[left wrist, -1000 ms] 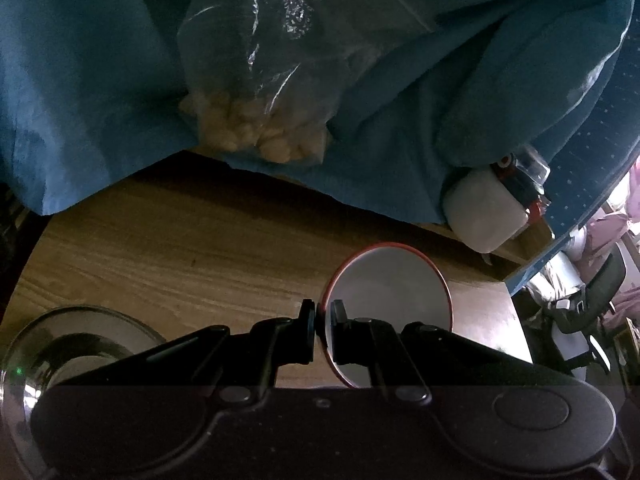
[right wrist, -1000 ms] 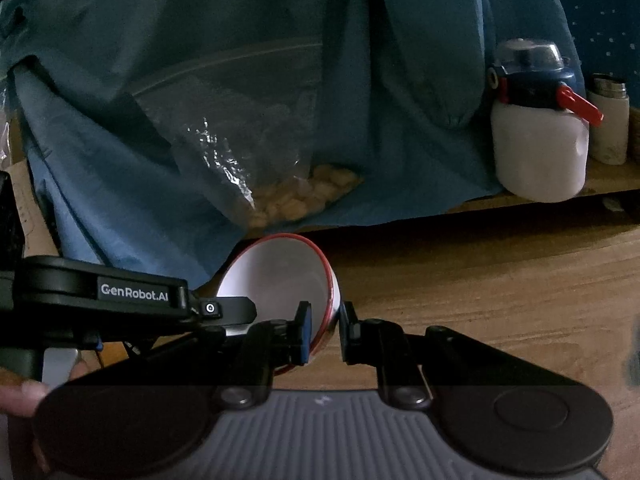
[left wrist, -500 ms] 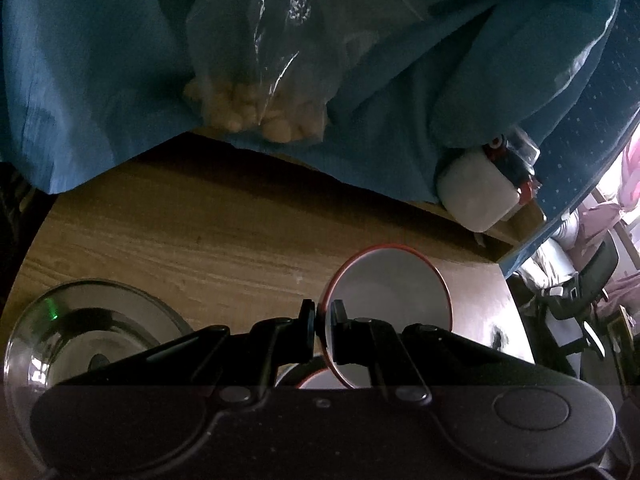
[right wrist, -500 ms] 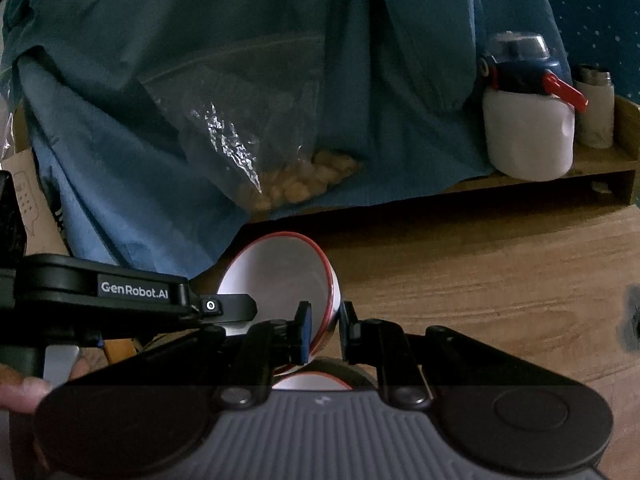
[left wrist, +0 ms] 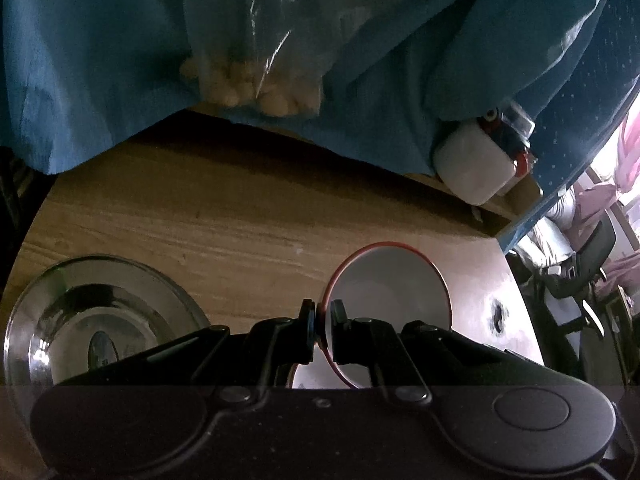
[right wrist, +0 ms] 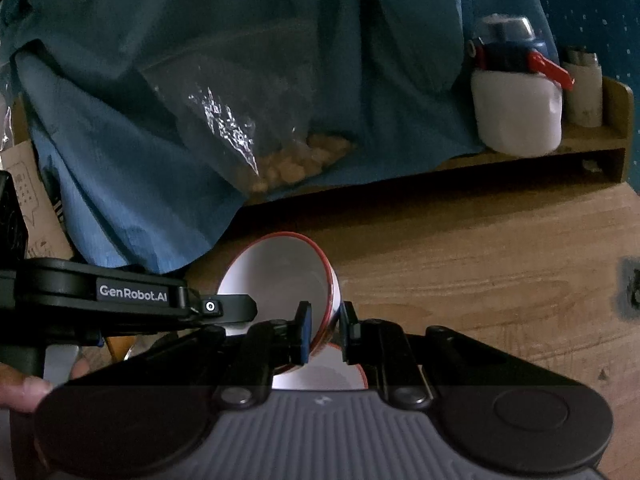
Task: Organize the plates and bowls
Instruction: 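Lower the second white bowl into the white bowl in the steel bowl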
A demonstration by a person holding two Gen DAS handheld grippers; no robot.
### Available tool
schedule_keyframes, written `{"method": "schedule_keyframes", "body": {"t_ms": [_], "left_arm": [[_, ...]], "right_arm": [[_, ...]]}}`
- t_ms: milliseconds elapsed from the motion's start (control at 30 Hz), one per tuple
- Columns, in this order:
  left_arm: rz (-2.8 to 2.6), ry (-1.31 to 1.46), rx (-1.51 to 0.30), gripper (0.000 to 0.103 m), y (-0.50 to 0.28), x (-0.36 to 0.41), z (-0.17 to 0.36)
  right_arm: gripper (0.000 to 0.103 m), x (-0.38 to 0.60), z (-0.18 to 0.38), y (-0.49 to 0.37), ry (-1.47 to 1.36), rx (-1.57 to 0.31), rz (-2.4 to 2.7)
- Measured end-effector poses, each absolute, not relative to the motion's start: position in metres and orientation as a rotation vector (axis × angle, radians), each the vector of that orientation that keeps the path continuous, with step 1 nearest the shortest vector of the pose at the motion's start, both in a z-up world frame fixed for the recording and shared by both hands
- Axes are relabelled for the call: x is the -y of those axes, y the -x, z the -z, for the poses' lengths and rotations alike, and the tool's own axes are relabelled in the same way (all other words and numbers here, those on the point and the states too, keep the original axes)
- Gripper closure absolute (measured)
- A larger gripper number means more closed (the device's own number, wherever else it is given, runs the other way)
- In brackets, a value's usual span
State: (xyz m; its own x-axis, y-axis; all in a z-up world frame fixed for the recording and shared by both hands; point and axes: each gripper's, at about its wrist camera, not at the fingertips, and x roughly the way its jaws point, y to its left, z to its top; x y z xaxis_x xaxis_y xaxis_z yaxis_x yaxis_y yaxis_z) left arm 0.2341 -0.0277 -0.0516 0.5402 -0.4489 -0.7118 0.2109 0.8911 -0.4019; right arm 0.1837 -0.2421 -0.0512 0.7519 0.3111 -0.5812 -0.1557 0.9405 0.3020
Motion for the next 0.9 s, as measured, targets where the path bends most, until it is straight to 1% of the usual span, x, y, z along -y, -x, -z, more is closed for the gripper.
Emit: {"method": "schedule_keyframes", "body": {"t_ms": [500, 900], "left_arm": [[0.434, 0.255, -1.054, 0.096, -0.223, 0.032, 0.072], [0.405, 0.198, -1.11, 0.096, -0.223, 0.04, 0.077]], "right_arm": [[0.087, 0.247, 0.059, -0.171, -0.215, -0.791, -0.274], [0.087, 0.246, 0.063, -0.174, -0.203, -0.851, -0.295]]}}
